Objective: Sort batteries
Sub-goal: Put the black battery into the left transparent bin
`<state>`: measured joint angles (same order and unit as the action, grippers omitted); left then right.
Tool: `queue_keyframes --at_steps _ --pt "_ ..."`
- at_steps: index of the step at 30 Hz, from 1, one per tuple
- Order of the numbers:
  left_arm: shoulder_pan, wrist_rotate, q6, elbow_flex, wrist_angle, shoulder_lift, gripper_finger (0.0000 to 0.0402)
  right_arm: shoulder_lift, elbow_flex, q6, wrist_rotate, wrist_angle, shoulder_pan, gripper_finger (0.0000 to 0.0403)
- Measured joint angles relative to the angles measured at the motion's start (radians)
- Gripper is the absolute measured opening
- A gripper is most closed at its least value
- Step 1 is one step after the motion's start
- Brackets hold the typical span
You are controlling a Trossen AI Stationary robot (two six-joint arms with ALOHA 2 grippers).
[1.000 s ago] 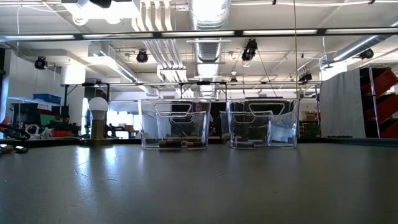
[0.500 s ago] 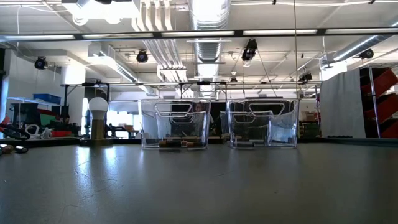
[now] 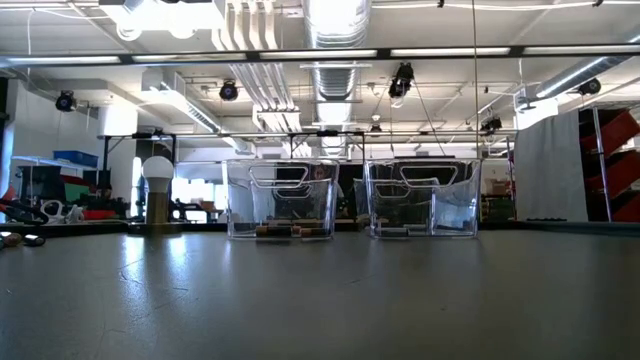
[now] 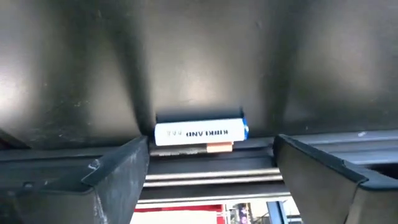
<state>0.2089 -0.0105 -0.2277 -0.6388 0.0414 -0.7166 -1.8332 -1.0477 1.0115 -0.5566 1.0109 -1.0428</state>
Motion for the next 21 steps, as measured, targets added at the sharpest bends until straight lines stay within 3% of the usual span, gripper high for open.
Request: queue_keyframes --at_steps 21 --pt "0.000 0.000 0.004 0.000 -0.002 0.000 0.0057 0.010 0.046 -0.039 0.014 -0.043 -0.009 0.0212"
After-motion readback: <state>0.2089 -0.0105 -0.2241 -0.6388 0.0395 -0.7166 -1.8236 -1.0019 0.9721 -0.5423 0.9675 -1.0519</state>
